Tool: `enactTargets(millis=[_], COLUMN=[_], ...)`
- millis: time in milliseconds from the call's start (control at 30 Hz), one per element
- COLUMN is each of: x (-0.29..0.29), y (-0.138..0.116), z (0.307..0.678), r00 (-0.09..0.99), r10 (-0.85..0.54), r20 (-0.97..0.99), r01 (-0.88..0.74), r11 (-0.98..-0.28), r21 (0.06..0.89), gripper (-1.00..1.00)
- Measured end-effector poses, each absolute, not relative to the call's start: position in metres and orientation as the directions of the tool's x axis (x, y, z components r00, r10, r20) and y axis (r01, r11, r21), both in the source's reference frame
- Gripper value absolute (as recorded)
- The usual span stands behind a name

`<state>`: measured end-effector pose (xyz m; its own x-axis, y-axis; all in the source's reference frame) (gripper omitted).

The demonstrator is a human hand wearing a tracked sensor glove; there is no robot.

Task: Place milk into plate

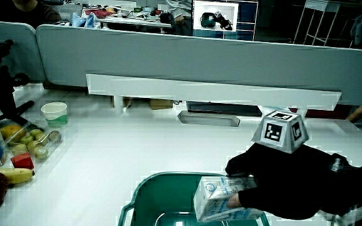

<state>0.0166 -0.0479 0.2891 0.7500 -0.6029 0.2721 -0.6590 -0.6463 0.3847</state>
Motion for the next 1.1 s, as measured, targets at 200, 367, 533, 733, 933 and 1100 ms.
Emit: enactTargets(millis=[200, 367, 533, 733, 933, 1100], x=[-0.003, -0.017, -0.024, -0.032, -0.036, -0.035], y=[-0.046, -0.042, -0.039, -0.036, -0.034, -0.034], z=[0.311, 0.330, 0.345, 0.365, 0.382, 0.390], r00=[0.711, 0.700, 0.700, 0.707, 0.715, 0.721], r10=[-0.621, -0.637, -0.638, -0.637, -0.637, -0.629], r20=[0.328, 0.323, 0.320, 0.307, 0.290, 0.291], r01=[-0.697, -0.703, -0.699, -0.686, -0.669, -0.660], r11=[-0.568, -0.537, -0.522, -0.511, -0.502, -0.498], r21=[0.438, 0.466, 0.489, 0.519, 0.548, 0.562], gripper=[0.00, 0.00, 0.00, 0.00, 0.00, 0.00])
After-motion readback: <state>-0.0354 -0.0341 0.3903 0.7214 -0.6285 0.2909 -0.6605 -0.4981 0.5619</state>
